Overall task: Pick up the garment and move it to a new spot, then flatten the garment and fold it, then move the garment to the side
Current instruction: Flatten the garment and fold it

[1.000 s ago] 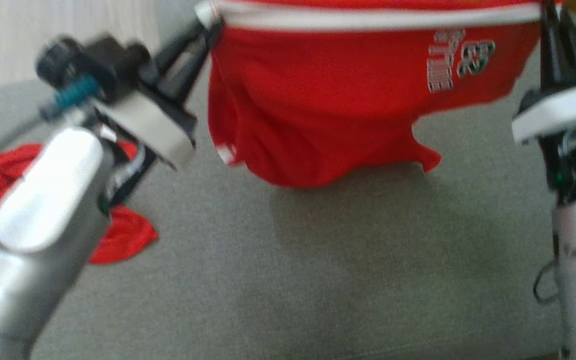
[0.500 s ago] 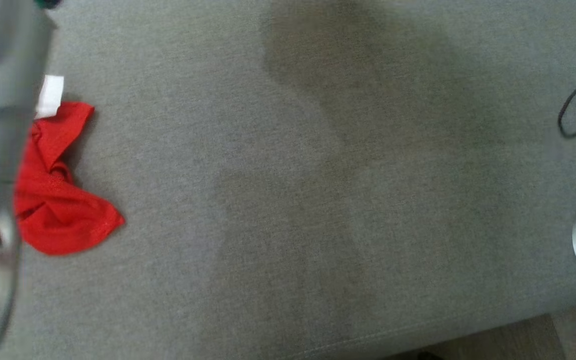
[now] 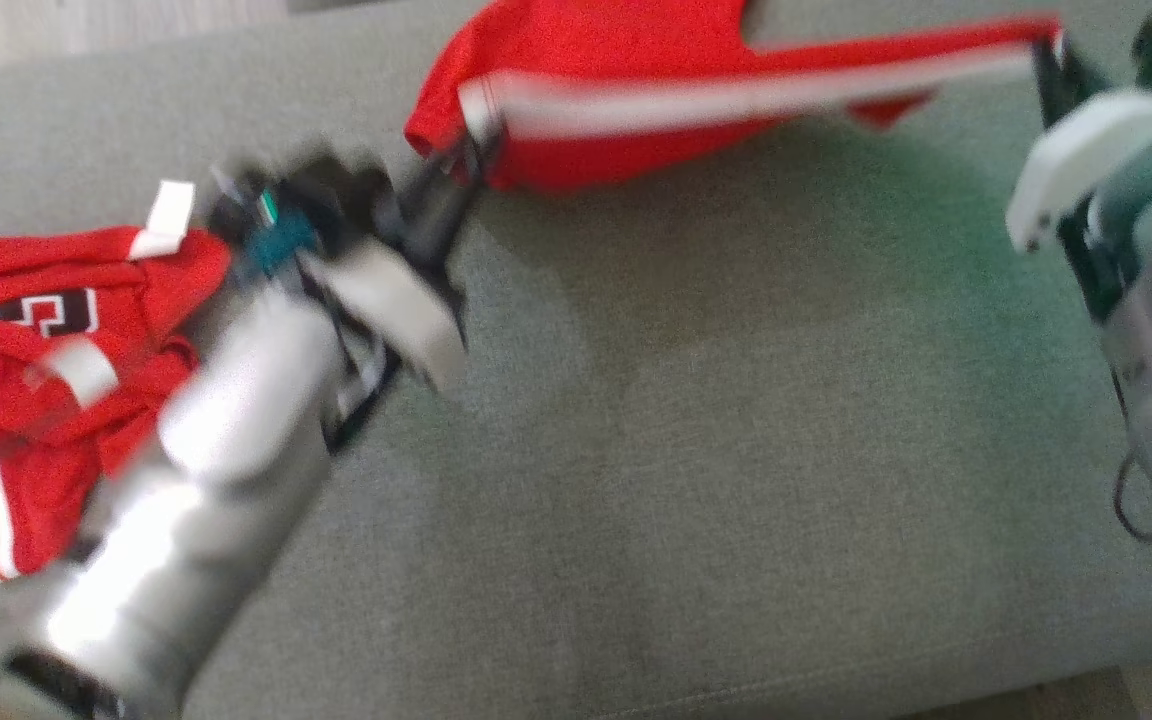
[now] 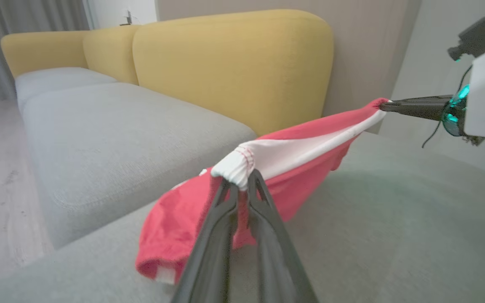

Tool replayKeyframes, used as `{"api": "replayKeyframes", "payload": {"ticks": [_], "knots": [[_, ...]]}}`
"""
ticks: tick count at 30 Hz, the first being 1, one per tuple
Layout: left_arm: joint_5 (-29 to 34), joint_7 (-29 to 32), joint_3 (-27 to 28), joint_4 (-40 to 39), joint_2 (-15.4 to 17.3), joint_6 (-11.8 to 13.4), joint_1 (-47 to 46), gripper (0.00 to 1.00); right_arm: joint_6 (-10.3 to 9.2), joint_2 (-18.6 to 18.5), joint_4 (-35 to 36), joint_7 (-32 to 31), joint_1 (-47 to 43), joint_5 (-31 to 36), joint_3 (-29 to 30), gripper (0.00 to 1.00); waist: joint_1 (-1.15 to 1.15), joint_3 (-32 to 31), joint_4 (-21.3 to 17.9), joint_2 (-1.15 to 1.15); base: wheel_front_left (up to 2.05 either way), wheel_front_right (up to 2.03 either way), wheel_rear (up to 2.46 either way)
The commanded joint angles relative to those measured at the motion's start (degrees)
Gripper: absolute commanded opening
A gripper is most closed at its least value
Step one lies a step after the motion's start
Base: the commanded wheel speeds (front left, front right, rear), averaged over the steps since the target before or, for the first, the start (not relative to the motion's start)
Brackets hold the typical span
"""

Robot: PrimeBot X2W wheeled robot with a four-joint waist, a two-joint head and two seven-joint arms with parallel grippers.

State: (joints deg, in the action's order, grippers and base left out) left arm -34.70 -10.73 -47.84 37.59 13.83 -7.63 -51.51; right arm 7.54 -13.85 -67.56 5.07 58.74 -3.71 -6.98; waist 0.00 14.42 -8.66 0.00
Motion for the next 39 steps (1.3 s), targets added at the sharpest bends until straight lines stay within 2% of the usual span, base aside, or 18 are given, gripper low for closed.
{"api": "replayKeyframes", "payload": {"ticks": [1, 5, 10, 18, 22, 25, 30, 35, 39], "knots": [[-0.95, -0.33, 1.51, -2.15, 3.14, 0.16, -1.20, 0.00, -0.05, -1.85, 0.94, -0.85, -0.43, -1.38, -1.08, 0.00, 0.00, -1.53, 0.25, 0.00, 0.00, 0.00, 0.00], [-3.06, -0.13, -1.25, -5.87, 4.22, 0.16, 6.16, 0.00, -0.05, -4.52, 0.34, -5.06, -5.01, -6.35, -5.38, 0.00, 0.00, -4.44, 0.10, 0.00, 0.00, 0.00, 0.00], [-4.14, 0.83, -3.52, -11.50, 4.54, 1.38, 13.82, 0.00, -0.05, -8.49, 4.01, -9.89, -11.42, -13.73, -10.13, 0.00, 0.00, -7.85, -0.41, 0.00, 0.00, 0.00, 0.00], [-4.83, 5.19, -7.10, -23.03, 5.75, 5.13, 22.46, 0.00, -0.05, -17.16, 17.03, -19.13, -22.60, -26.05, -13.77, 0.00, 0.00, -9.50, -0.49, 0.00, 0.00, 0.00, 0.00], [-4.00, 6.52, -7.26, -27.31, 6.63, 7.23, 22.68, 0.00, -0.05, -20.44, 24.28, -18.28, -24.80, -28.05, -11.54, 0.00, 0.00, -8.04, 0.09, 0.00, 0.00, 0.00, 0.00], [-3.28, 6.53, -6.11, -28.50, 6.81, 8.85, 21.05, 0.00, -0.05, -19.94, 28.06, -16.63, -23.94, -26.82, -9.06, 0.00, 0.00, -6.11, 0.82, 0.00, 0.00, 0.00, 0.00], [-3.47, 6.46, -3.68, -28.04, 5.95, 10.06, 17.12, 0.00, -0.05, -16.25, 30.74, -14.31, -18.77, -21.28, -4.52, 0.00, 0.00, -1.56, 3.12, 0.00, 0.00, 0.00, 0.00], [-3.89, 5.97, -2.32, -25.86, 3.87, 9.82, 13.20, 0.00, -0.05, -11.85, 29.14, -13.64, -11.62, -14.71, -2.09, 0.00, 0.00, 2.95, 6.51, 0.00, 0.00, 0.00, 0.00], [-4.02, 5.62, -2.18, -24.33, 2.26, 9.17, 11.04, 0.00, -0.05, -9.87, 26.47, -13.60, -7.20, -10.99, -1.46, 0.00, 0.00, 5.31, 8.61, 0.00, 0.00, 0.00, 0.00]]}}
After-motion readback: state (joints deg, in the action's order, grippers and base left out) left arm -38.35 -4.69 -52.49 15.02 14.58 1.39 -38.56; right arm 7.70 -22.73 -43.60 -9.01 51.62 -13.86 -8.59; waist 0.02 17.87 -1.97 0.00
